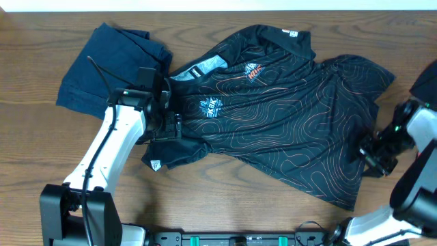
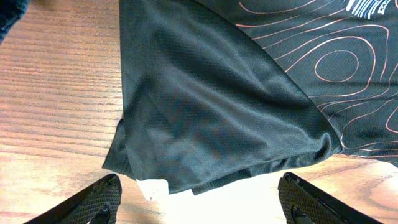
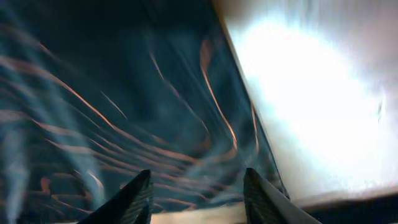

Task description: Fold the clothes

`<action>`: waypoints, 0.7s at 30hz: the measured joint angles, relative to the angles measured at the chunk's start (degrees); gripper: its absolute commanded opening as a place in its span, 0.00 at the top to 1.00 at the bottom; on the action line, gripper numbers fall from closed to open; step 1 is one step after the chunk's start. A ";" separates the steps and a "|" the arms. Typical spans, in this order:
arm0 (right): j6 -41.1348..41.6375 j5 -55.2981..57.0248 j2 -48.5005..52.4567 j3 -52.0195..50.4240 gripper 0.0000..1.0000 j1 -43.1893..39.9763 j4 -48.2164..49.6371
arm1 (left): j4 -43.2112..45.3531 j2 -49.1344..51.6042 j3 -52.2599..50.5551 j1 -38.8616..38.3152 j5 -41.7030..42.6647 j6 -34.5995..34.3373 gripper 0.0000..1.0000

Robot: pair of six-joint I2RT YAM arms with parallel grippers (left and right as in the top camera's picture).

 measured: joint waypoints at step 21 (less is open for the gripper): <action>11.61 5.70 -7.48 -15.89 0.99 -6.82 9.44 | -0.04 0.00 0.00 0.00 0.02 0.00 0.16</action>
